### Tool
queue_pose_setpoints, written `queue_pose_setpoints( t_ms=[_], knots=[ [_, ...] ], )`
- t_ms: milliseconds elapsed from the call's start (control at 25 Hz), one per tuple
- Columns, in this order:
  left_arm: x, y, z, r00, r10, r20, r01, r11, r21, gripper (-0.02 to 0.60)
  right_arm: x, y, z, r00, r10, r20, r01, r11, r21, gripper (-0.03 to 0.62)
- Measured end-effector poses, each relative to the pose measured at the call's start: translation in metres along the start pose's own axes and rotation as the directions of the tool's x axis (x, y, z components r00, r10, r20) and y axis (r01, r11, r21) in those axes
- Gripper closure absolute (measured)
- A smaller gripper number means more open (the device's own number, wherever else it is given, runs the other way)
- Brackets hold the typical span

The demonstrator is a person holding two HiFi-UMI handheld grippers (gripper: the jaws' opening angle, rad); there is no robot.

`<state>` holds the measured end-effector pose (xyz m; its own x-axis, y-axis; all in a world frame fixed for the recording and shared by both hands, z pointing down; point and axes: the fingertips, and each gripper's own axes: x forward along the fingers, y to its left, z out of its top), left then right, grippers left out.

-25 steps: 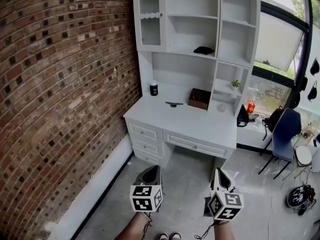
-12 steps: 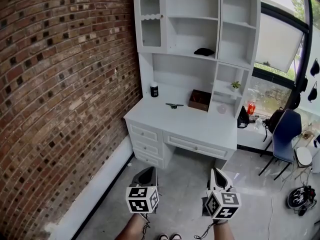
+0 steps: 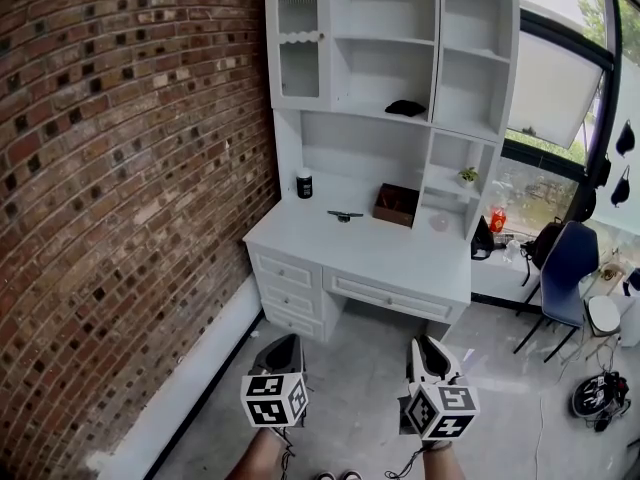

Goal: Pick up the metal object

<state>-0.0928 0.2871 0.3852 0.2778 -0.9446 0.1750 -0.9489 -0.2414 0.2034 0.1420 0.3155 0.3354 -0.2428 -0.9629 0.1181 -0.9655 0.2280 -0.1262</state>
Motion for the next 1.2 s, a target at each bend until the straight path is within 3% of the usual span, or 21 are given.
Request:
queue_pose_setpoints(
  t_ms=[280,760,1200],
  knots=[
    [0.0,0.015,0.0,1.0,0.001,-0.004,-0.001,1.0,0.0,0.577,0.003,0.008,0.0,1.0,-0.011,0.004,0.011,1.0,0.016,0.49],
    [0.012,0.016,-0.02,0.998,-0.018,-0.052,0.018,1.0,-0.002,0.577,0.004,-0.014,-0.013,0.997,-0.071,-0.028,0.072,0.996,0.06,0.484],
    [0.094,0.011,-0.013,0.997,-0.004,-0.073,0.007,1.0,0.03,0.577,0.073,-0.068,-0.011,0.997,-0.075,-0.036,0.078,0.992,0.095,0.48]
  ],
)
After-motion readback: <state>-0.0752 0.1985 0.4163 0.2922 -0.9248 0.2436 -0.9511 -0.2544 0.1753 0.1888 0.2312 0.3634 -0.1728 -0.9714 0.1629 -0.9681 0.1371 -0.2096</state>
